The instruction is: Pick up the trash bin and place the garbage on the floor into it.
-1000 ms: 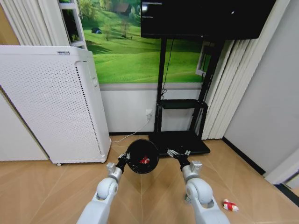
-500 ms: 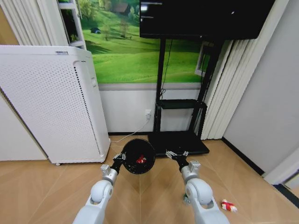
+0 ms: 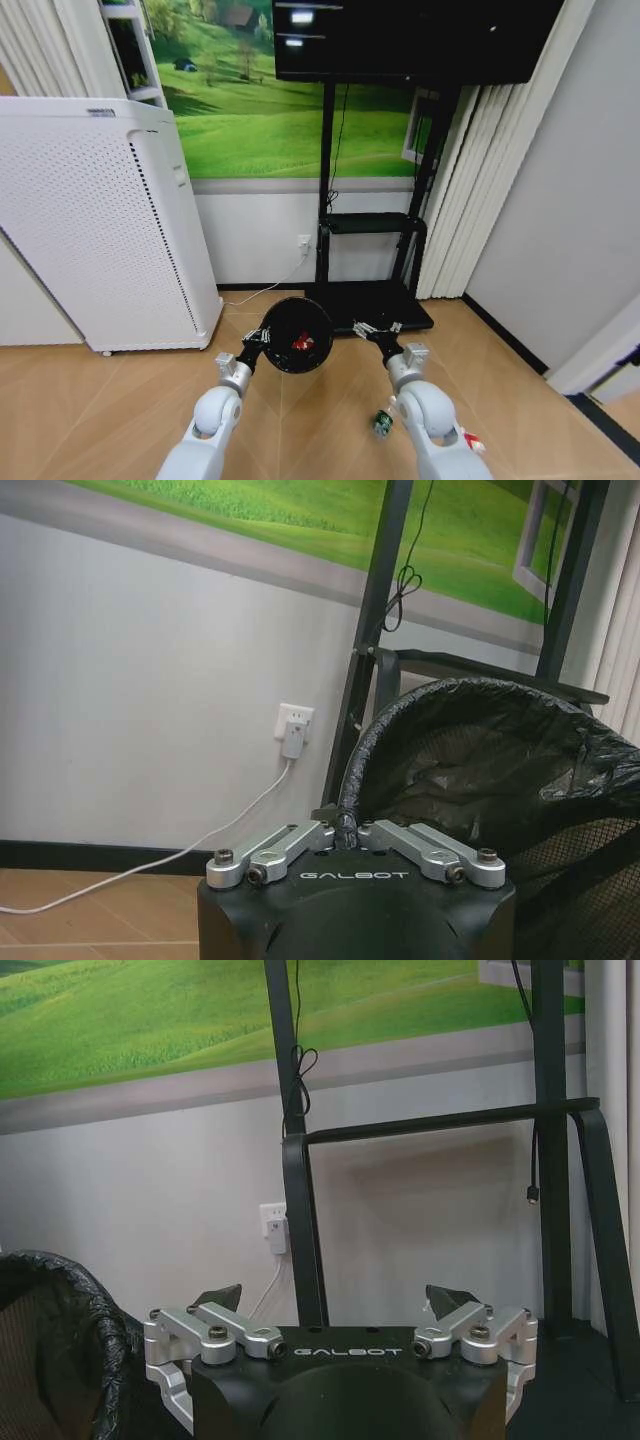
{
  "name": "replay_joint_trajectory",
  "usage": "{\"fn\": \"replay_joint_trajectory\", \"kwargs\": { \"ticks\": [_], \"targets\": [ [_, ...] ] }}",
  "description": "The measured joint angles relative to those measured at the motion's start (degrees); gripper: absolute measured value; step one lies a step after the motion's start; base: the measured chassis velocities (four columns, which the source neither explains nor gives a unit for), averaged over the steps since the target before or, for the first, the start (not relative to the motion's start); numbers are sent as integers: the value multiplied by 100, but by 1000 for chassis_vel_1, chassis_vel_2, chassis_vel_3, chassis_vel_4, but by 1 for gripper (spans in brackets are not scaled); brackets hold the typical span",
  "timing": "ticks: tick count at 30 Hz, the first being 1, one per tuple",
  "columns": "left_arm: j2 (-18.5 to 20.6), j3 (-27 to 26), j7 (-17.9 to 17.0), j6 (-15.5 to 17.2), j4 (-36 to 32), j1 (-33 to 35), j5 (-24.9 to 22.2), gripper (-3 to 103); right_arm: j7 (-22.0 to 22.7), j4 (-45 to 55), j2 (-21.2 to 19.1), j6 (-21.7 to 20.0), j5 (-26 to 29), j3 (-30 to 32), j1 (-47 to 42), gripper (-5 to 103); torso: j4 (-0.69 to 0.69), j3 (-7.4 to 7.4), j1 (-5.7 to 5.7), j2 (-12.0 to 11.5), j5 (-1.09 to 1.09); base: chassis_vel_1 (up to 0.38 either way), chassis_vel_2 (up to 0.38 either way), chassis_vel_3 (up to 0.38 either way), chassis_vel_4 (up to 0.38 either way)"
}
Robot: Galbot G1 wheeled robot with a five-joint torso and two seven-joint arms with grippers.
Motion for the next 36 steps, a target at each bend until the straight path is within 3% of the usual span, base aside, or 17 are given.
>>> {"fn": "replay_joint_trajectory", "kwargs": {
  "ticks": [15, 20, 23, 26, 28, 29, 31, 36],
  "targets": [
    [20, -98, 54, -9, -88, 87, -24, 3, -44, 45, 33, -61, -113, -89, -59, 100, 0, 0, 0, 0, 1, -129, -130, 128, 128],
    [-39, -122, 58, -10, -143, 102, -6, 3, 191, -72, 41, -250, -232, -243, -458, 100, -2, 0, 0, 0, 2, -124, -129, 130, 111],
    [-43, -149, 51, -2, -262, 111, -16, 3, 1014, -354, 114, -647, 137, -513, -846, 100, -2, 0, 0, 0, 1, -19, -47, 10, 39],
    [-32, -171, 40, 5, -303, 119, -21, 3, 1315, -399, 157, -834, 423, -554, -906, 100, -1, 0, 0, 0, -1, 0, 0, 0, 0],
    [-23, -220, 31, 12, -374, 158, -24, 3, 2108, -291, 221, -1332, 1141, -687, -974, 100, 1, 0, 0, 0, 0, 41, 48, -17, -35],
    [-23, -220, 31, 12, -374, 158, -24, 3, 2108, -291, 221, -1332, 1141, -687, -974, 100, 1, 0, 0, 0, 0, 32, 53, -11, -35],
    [-45, -261, 33, 12, -422, 199, -10, 3, 2983, -51, 260, -1755, 1935, -949, -1001, 100, 0, 0, 0, 0, -1, 16, 27, -15, -12],
    [-68, -279, 40, 9, -449, 217, 16, 3, 3465, -21, 289, -1851, 2331, -1141, -976, 100, 1, 0, 0, 0, -1, 0, 0, 0, 0]
  ]
}}
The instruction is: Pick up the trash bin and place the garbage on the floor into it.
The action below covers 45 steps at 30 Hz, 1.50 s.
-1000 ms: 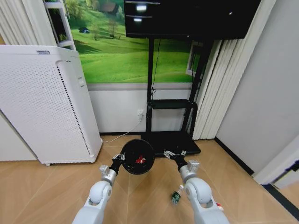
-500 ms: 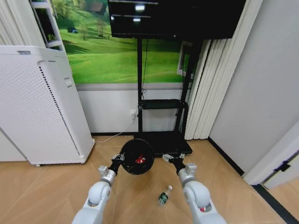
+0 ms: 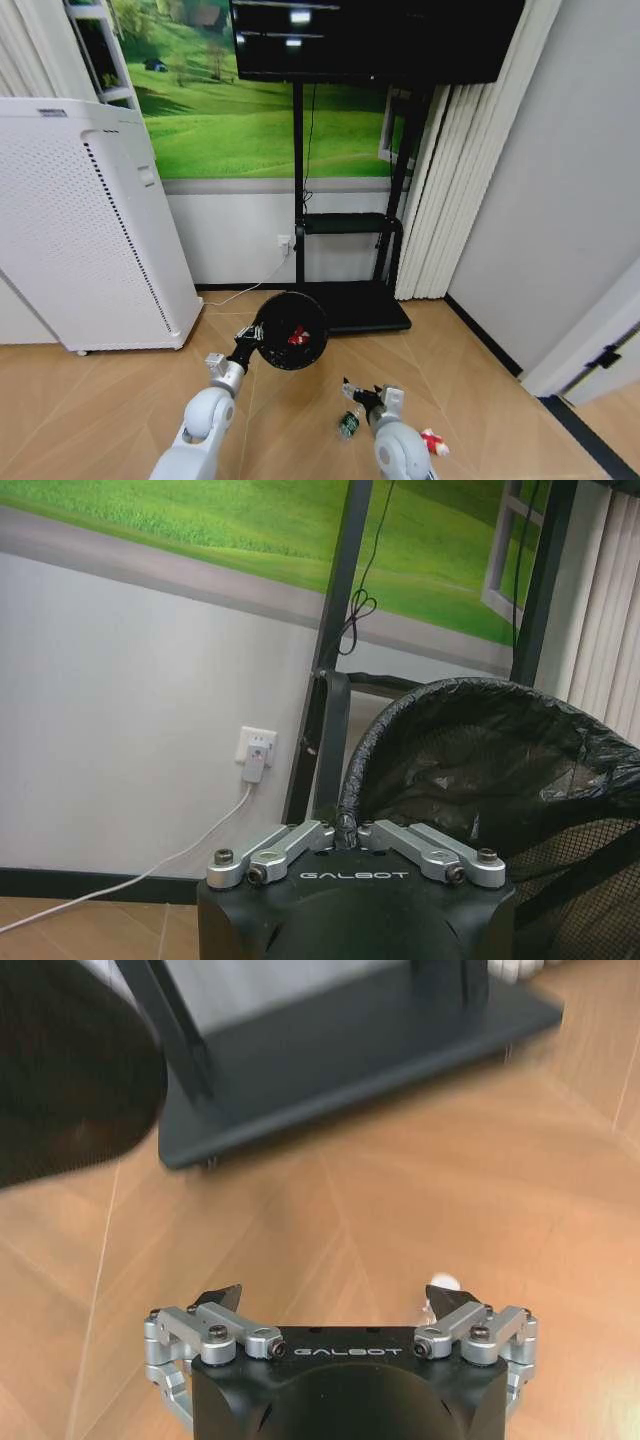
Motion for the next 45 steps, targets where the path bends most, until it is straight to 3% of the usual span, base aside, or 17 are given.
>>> {"fn": "replay_joint_trajectory", "kwargs": {
  "ticks": [3, 6, 11, 14, 17, 25, 27, 29, 30, 32, 36, 37, 42, 45],
  "targets": [
    [-41, -26, 6, -6, -127, 49, 18, 3, 854, -217, 130, 2, 504, -400, 158, 100, -2, 0, 0, 0, 1, 0, 0, 0, 0],
    [-51, -76, 6, -6, -230, 120, 19, 3, 1058, -666, 357, 106, 707, -685, 402, 100, -1, 0, 0, 0, 1, 0, 0, 0, 0],
    [-20, -211, 2, -8, -366, 256, 19, 3, 946, -1492, 651, 275, 267, -847, 834, 100, 0, 0, 0, 0, 0, 0, 0, 0, 0],
    [29, -268, -7, -8, -419, 303, 5, 3, 871, -1886, 727, 356, 6, -823, 1022, 100, -1, 0, 0, 0, -21, 0, 0, 0, 0],
    [90, -327, -20, 2, -480, 339, -31, 3, 854, -2327, 793, 413, -193, -725, 1207, 100, 1, 1, 1, 0, -25, 0, 0, 0, 0],
    [55, -355, -42, 30, -509, 312, -56, 3, 671, -2886, 850, 440, -380, -528, 1383, 100, 0, 1, 0, 0, 3, 0, 0, 0, 0],
    [37, -350, -42, 31, -497, 302, -53, 3, 457, -2873, 865, 376, -400, -458, 1401, 100, 0, 1, 0, 0, 11, 0, 0, 0, 0],
    [20, -349, -33, 33, -480, 302, -48, 3, -455, -2777, 808, 201, -741, -269, 1405, 100, 0, 1, 1, 0, 31, 0, 0, 0, 0],
    [20, -349, -33, 33, -480, 302, -48, 3, -455, -2777, 808, 201, -741, -269, 1405, 100, 0, 1, 1, 0, 31, 0, 0, 0, 0],
    [21, -360, -25, 34, -474, 315, -47, 3, -1152, -2797, 558, 174, -1060, -137, 1478, 100, -1, 1, 0, 0, 9, 0, 0, 0, 0],
    [41, -385, -12, 35, -474, 319, -61, 3, -1499, -2848, 427, 167, -1207, -96, 1538, 100, -2, 1, 0, 0, 12, 0, 0, 0, 0],
    [63, -410, -10, 40, -472, 319, -80, 3, -1578, -2843, 334, 120, -1215, -75, 1580, 100, -2, 1, 0, 0, 4, 0, 0, 0, 0],
    [86, -479, 19, 51, -449, 301, -127, 3, -1479, -2822, 91, -64, -887, -177, 1652, 100, -1, 1, 0, 0, 4, 0, 0, 0, 0],
    [86, -490, 32, 52, -449, 300, -145, 3, -1871, -2903, -80, -27, -1016, -201, 1685, 100, -1, 1, 0, 0, 4, 0, 0, 0, 0]
  ]
}}
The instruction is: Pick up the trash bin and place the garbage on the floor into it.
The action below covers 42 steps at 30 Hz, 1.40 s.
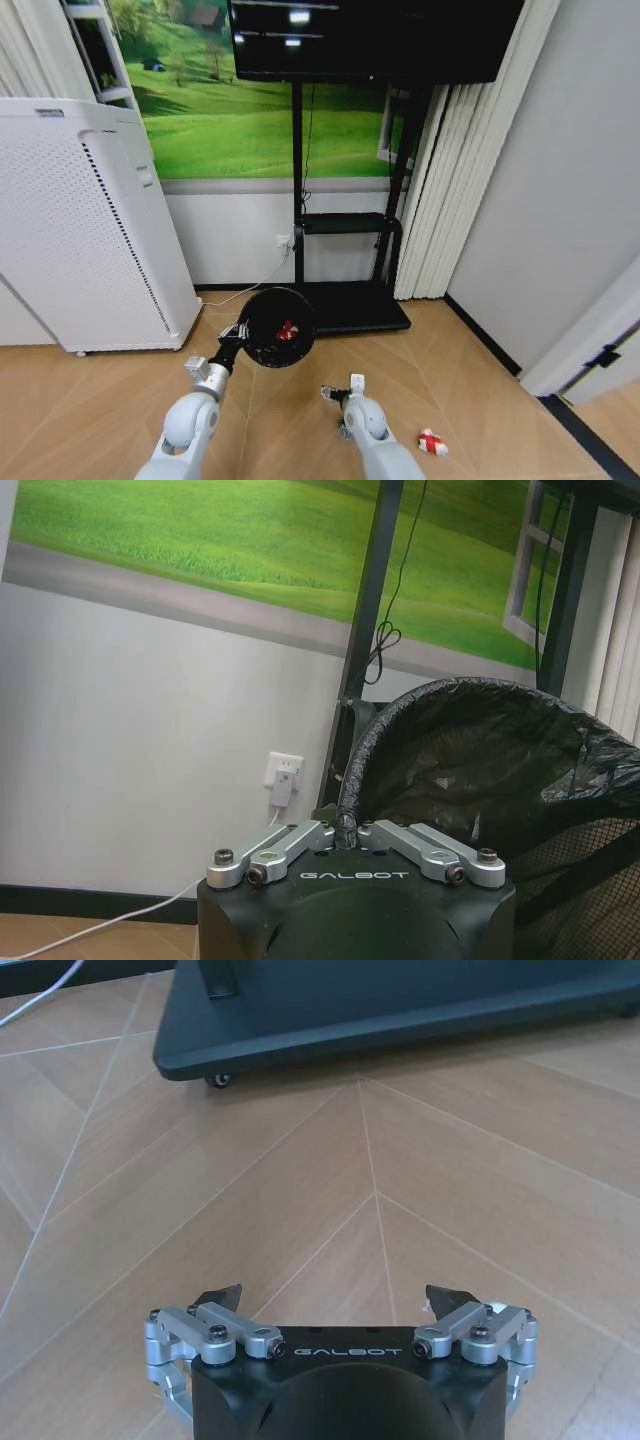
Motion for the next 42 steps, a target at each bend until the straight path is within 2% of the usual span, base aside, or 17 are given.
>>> {"fn": "replay_joint_trajectory", "kwargs": {
  "ticks": [1, 2, 3, 4, 5, 6, 7, 8, 9, 10, 11, 12, 14, 23, 40, 42],
  "targets": [
    [0, -9, 13, 0, 0, 4, -3, 3, -316, -24, -57, 189, -131, 18, 2, 100, 0, 0, 0, 0, -1, 0, 0, 0, 0],
    [0, -9, 13, 0, 0, 4, -3, 3, -316, -24, -57, 189, -131, 18, 2, 100, 0, 0, 0, 0, -1, 0, 0, 0, 0],
    [0, -37, 26, 0, 0, 15, -19, 3, -615, -29, -108, 669, -315, 50, -17, 100, 0, 0, 0, 0, -1, 0, 0, 0, 0],
    [0, -47, 29, 0, 0, 17, -22, 3, -679, -29, -114, 837, -406, 60, -27, 100, 0, 0, 0, 0, -1, 0, 0, 0, 0],
    [-3, -92, 48, 0, -1, 28, -35, 3, -893, -26, -94, 1682, -1023, 126, -87, 100, 0, 0, 0, 0, -2, 0, 0, 0, 0],
    [-3, -105, 57, 0, -1, 34, -38, 3, -922, -18, -78, 1937, -1244, 150, -106, 100, 0, 0, 0, 0, -1, 0, 0, 0, 0],
    [-3, -105, 57, 0, -1, 34, -38, 3, -922, -18, -78, 1937, -1244, 150, -106, 100, 0, 0, 0, 0, -1, 0, 0, 0, 0],
    [-1, -138, 86, 0, 0, 56, -50, 3, -949, 34, -19, 2750, -1998, 226, -164, 100, 0, 0, 0, 0, -2, 0, 0, 0, 0],
    [7, -155, 100, 0, -1, 73, -58, 3, -960, 116, 9, 3282, -2555, 292, -217, 100, 0, -1, 0, 0, -3, 0, 0, 0, 0],
    [11, -172, 105, 0, 0, 86, -63, 3, -963, 199, 25, 3562, -2907, 343, -263, 100, 0, 0, 0, 0, -2, 0, 0, 0, 0],
    [11, -172, 105, 0, 0, 86, -63, 3, -963, 199, 25, 3562, -2907, 343, -263, 100, 0, 0, 0, 0, -2, 0, 0, 0, 0],
    [13, -187, 113, 0, -1, 98, -66, 3, -973, 321, 30, 3838, -3301, 399, -321, 100, 0, -1, 0, 0, -3, 0, 0, 0, 0],
    [17, -193, 133, -1, 1, 108, -68, 3, -990, 468, 24, 4080, -3767, 443, -394, 100, 0, -1, 0, 0, -3, 0, 0, 0, 0],
    [48, -211, 150, -9, 6, 107, -95, 3, -1063, 810, 17, 4050, -4212, 423, -537, 100, 0, -1, 0, 0, -3, 0, 0, 0, 0],
    [89, -320, 174, -16, -45, 142, -141, 3, -948, 1029, 30, 3689, -4178, 288, -643, 100, 1, -1, 0, 0, -3, 50, 47, -53, -50],
    [89, -327, 173, -17, -59, 156, -140, 3, -943, 1077, 26, 3642, -3957, 252, -681, 100, 1, -1, 0, 0, -4, 0, 0, 0, 0]
  ]
}}
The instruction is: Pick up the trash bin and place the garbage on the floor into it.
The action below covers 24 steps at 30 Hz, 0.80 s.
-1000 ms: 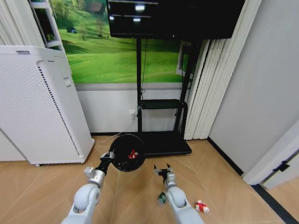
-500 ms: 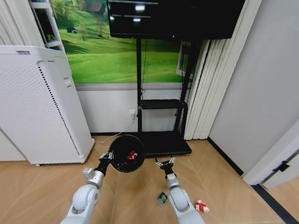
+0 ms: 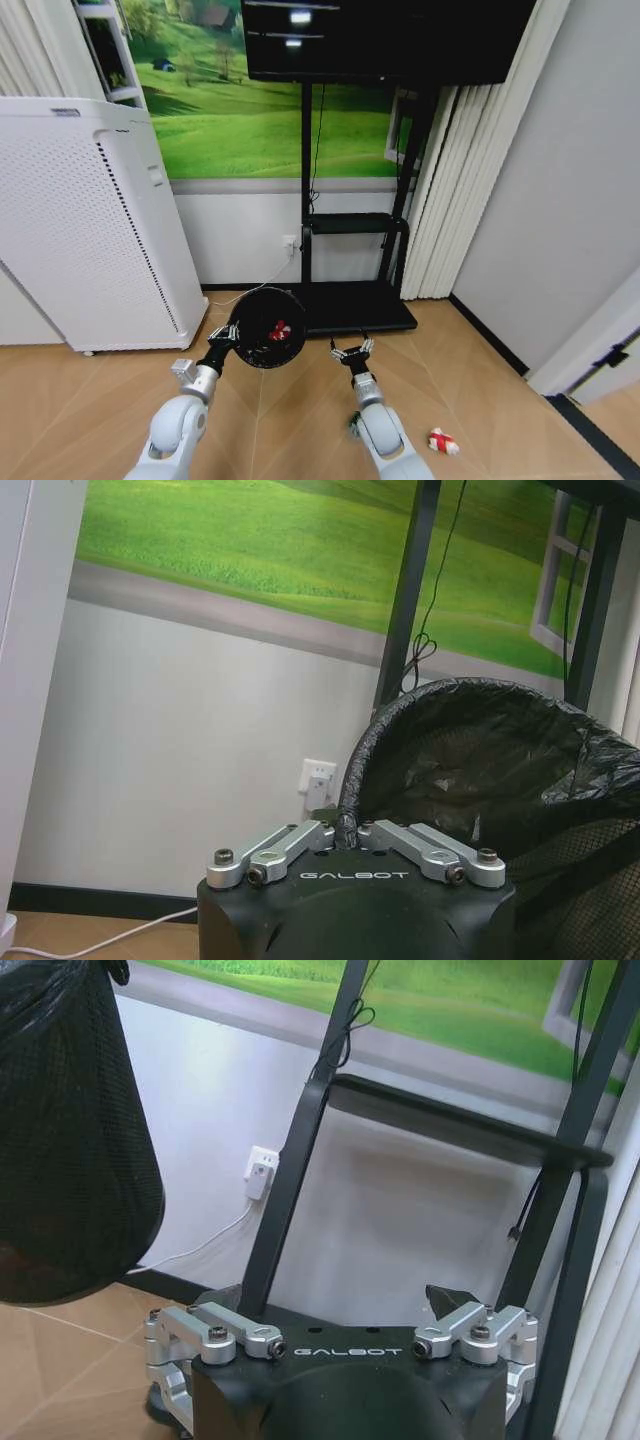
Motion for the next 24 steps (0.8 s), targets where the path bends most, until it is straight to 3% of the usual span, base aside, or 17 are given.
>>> {"fn": "replay_joint_trajectory", "kwargs": {
  "ticks": [2, 3, 4, 5, 8, 9, 11, 16, 18, 24],
  "targets": [
    [-1, -6, 0, 0, -7, 1, 0, 3, -10, 81, -16, -152, 332, -26, -49, 100, 0, 0, 0, 0, 2, 0, 0, 0, 0],
    [-1, -11, 0, 0, -11, 2, -2, 3, -49, 239, -50, -489, 777, -39, -115, 100, 0, 0, 0, 0, 3, 0, 0, 0, 0],
    [-2, -16, 1, 0, -16, 3, -3, 3, -108, 549, -117, -1315, 1514, -31, -198, 100, -1, 0, 0, 0, 1, 0, 0, 0, 0],
    [-2, -16, 1, 0, -16, 3, -3, 3, -108, 549, -117, -1315, 1514, -31, -198, 100, -1, 0, 0, 0, 1, 0, 0, 0, 0],
    [-16, -35, 2, -1, -48, 28, -8, 3, 101, 877, -265, -3056, 3332, 86, -128, 100, -2, 0, 0, 0, 1, 0, 0, 0, 0],
    [-16, -35, 2, -1, -48, 28, -8, 3, 101, 877, -265, -3056, 3332, 86, -128, 100, -2, 0, 0, 0, 1, 0, 0, 0, 0],
    [-37, -51, 13, -5, -65, 56, -8, 3, 759, 674, -319, -3821, 4227, 119, 160, 100, -1, 0, 0, 0, 0, 0, 0, 0, 0],
    [-71, -53, 22, -20, -74, 61, -8, 3, 1241, -117, -287, -4086, 4504, 98, 561, 100, 0, 1, 0, 0, 1, 0, 0, 0, 0],
    [-81, -50, 25, -25, -90, 44, -12, 3, 1576, -942, -284, -4114, 4971, -28, 940, 100, -1, 1, 0, 0, 2, 0, 0, 0, 0],
    [-14, -41, 42, -28, -66, -42, -79, 3, 1748, -1595, -394, -4094, 5270, -129, 1214, 100, 0, 1, 0, 0, 1, 0, 0, 0, 0]
  ]
}}
